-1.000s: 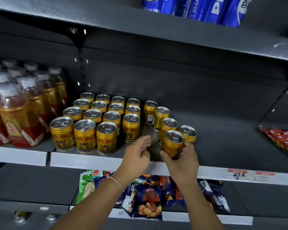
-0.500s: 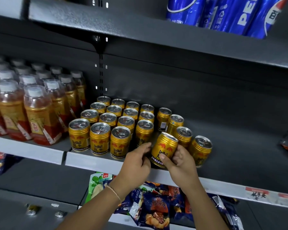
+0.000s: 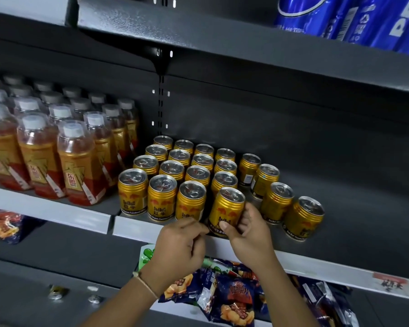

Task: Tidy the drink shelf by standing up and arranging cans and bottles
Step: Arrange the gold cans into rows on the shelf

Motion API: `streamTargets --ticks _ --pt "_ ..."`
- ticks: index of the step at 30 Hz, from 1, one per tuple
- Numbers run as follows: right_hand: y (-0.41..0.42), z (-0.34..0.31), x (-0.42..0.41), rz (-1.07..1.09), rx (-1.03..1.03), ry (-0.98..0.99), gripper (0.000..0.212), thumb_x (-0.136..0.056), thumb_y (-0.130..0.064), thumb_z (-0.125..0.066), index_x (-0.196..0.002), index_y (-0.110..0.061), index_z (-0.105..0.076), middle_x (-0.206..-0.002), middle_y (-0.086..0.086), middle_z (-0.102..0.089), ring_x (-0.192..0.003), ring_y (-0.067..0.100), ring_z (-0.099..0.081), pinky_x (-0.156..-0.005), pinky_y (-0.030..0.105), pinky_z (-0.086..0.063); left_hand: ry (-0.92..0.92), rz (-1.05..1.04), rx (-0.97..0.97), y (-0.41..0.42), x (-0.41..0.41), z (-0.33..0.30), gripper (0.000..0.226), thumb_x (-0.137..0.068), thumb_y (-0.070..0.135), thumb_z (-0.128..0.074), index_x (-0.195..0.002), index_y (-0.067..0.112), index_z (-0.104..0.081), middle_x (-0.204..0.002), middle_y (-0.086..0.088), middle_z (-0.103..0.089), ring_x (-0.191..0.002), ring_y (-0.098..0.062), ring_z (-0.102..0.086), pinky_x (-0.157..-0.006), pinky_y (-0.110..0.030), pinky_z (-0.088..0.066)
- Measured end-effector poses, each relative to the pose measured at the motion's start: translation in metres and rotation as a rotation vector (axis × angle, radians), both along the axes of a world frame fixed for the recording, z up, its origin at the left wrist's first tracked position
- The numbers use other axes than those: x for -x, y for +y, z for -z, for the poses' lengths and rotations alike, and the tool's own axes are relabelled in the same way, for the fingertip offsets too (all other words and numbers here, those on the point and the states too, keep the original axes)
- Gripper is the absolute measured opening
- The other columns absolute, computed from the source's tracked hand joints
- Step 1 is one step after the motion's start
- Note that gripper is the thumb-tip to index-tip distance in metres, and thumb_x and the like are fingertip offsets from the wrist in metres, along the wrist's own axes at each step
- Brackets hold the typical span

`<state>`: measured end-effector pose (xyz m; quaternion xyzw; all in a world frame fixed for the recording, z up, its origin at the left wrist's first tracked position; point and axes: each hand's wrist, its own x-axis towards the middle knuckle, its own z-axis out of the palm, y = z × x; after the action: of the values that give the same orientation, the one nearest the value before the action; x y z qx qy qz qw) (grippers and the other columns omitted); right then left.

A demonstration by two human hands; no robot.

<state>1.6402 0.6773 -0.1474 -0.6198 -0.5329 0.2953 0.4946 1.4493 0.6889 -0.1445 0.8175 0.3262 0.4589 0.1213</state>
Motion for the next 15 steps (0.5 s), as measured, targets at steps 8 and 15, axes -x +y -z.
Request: streamTargets --ticks 8,15 --pt "-0.005 -0.002 0.013 0.047 0.002 -0.087 0.075 -0.084 -0.014 -0.081 -0.148 -0.027 -0.043 -0.142 0.000 -0.054 -0.123 0.010 -0.061 -0.107 0.040 -0.051 -0.034 0.060 0.025 0.017 0.010 0.013 0.027 -0.077 0.013 -0.049 -0.082 0.009 -0.075 -0.081 0.001 -0.070 -0.068 -0.013 -0.065 -0.058 -0.027 -0.055" --pt "-0.007 -0.005 0.017 0.079 0.010 -0.129 0.077 -0.084 -0.013 -0.081 -0.150 -0.025 -0.043 -0.143 0.004 -0.055 -0.122 0.011 -0.061 -0.106 0.040 -0.051 -0.103 0.135 0.049 0.023 0.013 0.022 0.024 -0.076 0.011 -0.049 -0.080 0.009 -0.072 -0.078 0.001 -0.067 -0.068 -0.013 -0.063 -0.058 -0.027 -0.053"
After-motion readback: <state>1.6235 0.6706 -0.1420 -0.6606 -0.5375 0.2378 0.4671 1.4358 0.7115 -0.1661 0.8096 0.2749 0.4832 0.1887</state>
